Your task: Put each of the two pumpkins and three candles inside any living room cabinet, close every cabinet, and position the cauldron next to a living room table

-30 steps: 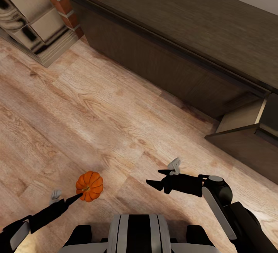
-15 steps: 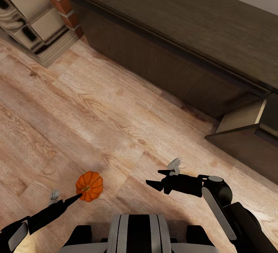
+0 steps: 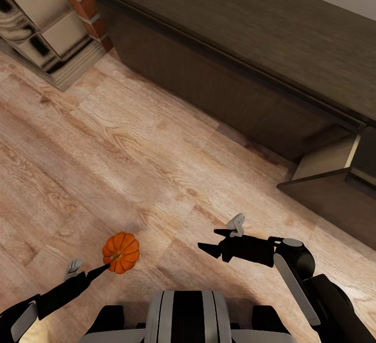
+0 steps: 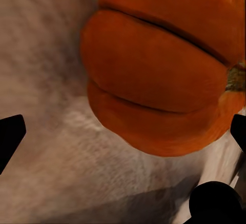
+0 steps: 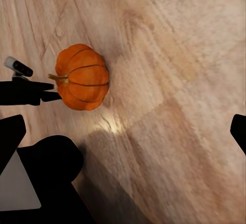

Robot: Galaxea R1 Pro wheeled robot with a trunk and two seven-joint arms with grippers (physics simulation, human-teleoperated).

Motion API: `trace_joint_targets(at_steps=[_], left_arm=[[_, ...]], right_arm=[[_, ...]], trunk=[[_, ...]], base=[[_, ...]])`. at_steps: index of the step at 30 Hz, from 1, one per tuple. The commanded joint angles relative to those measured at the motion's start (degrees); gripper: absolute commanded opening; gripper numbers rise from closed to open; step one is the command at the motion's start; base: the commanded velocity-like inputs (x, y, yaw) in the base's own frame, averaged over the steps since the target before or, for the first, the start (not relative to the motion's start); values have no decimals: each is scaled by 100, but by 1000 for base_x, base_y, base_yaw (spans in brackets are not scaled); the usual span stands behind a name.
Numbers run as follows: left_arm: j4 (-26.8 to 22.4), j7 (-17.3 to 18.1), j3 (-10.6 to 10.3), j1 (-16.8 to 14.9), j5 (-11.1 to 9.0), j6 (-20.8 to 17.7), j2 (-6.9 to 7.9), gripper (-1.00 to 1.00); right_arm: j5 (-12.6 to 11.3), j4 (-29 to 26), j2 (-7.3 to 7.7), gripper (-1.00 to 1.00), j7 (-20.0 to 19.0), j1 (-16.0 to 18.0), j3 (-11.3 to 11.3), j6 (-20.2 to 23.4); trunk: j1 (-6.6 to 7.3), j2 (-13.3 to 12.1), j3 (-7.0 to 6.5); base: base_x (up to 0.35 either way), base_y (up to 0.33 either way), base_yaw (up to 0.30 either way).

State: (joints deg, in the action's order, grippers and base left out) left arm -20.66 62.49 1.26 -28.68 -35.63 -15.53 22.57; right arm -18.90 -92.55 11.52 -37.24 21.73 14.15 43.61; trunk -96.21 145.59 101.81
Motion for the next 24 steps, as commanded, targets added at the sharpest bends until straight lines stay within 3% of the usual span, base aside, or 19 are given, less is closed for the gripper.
trace_joint_targets(at_steps=[1, 6, 24], left_arm=[[-6, 58, 2, 7, 1, 12, 1, 100], [-63, 205, 13, 34, -4, 50, 7, 100], [-74, 219, 19, 38, -21, 52, 5, 100]], right_arm=[[0, 0, 0, 100, 1, -1, -2, -5], [0, 0, 6, 100, -2, -2, -8, -11], [0, 0, 3, 100, 1, -1, -15, -10]], trunk=[[0, 0, 0], [0, 0, 0], [0, 0, 0]], base=[[0, 0, 0], [19, 0, 0], [47, 0, 0]])
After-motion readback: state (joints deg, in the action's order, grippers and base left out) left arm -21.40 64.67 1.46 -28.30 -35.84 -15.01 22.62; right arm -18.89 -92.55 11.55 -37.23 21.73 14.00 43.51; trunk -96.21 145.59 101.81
